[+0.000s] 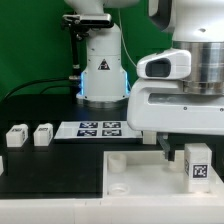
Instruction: Assemble one leg
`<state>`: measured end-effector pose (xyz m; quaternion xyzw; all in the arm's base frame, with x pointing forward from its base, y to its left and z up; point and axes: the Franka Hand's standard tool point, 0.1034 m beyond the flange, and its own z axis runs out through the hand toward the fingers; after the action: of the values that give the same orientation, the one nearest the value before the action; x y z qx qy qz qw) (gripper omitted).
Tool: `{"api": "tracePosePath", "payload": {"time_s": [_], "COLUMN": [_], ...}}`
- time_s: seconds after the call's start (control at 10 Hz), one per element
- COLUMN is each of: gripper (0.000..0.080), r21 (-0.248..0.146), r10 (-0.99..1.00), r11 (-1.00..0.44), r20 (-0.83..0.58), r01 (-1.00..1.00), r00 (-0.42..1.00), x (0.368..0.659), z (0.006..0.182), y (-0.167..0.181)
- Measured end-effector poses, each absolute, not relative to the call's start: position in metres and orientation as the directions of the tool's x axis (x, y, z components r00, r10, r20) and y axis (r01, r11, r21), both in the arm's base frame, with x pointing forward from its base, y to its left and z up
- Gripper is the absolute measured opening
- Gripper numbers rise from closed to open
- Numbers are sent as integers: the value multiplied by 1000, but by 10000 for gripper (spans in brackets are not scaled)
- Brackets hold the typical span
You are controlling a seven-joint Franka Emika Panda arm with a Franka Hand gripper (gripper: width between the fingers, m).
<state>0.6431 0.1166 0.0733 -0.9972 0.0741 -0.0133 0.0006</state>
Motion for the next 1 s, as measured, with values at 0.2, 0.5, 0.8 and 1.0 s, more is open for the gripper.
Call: {"api": "tracePosePath", "payload": {"time_s": [0.2, 0.5, 0.8, 1.0], "gripper": [649, 531, 291, 291], "r21": [-1, -1, -3, -3], "r10": [-22, -24, -40, -41], "r11": [-1000, -1000, -999, -999], "r20": [27, 26, 26, 26], "r01": [-22, -24, -39, -41], "r00": [999, 999, 999, 999], "x": [643, 642, 642, 642], "z": [75, 74, 73, 73], "y": [118, 118, 118, 118]}}
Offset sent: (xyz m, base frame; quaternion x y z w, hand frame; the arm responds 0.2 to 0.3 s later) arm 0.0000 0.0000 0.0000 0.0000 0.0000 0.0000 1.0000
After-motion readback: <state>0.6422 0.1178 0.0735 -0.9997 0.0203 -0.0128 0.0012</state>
